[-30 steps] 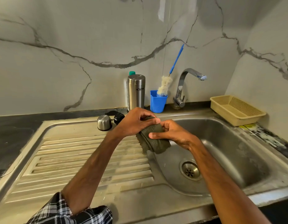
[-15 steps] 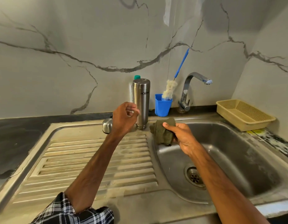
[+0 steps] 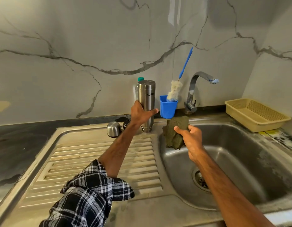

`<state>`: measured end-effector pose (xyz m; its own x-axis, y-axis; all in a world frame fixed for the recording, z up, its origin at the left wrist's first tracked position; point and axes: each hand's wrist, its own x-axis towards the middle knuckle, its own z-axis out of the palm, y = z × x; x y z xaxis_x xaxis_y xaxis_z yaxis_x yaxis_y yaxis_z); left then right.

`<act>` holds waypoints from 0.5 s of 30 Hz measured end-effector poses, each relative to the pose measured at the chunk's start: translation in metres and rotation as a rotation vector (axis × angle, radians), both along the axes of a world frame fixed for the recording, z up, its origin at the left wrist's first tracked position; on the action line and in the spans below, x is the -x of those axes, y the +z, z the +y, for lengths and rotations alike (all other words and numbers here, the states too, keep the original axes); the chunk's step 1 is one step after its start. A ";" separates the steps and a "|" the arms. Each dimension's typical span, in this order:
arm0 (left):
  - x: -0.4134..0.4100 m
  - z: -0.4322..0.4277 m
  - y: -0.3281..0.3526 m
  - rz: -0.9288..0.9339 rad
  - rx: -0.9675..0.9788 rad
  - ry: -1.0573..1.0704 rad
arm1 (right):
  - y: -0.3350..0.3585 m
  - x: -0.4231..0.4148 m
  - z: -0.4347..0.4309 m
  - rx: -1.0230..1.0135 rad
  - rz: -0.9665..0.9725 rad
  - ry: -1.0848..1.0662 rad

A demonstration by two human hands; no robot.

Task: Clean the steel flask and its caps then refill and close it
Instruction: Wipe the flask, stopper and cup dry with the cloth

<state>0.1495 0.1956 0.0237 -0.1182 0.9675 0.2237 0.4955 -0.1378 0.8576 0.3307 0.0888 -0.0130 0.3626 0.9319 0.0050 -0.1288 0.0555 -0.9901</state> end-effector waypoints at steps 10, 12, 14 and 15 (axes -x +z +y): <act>-0.011 -0.077 0.031 -0.187 0.001 -0.273 | 0.018 -0.018 -0.014 -0.075 0.005 -0.044; -0.009 -0.096 0.028 -0.308 0.157 -0.317 | 0.021 -0.023 -0.021 -0.087 -0.029 -0.044; -0.006 -0.110 0.019 -0.455 0.343 -0.360 | 0.022 -0.026 -0.027 -0.100 -0.065 -0.019; -0.004 -0.115 0.015 -0.552 0.413 -0.388 | 0.022 -0.026 -0.030 -0.109 -0.093 -0.002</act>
<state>0.1539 0.0804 0.0385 0.2558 0.9542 -0.1554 -0.0348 0.1697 0.9849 0.3571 0.0586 0.0086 0.3574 0.9235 0.1397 -0.0364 0.1632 -0.9859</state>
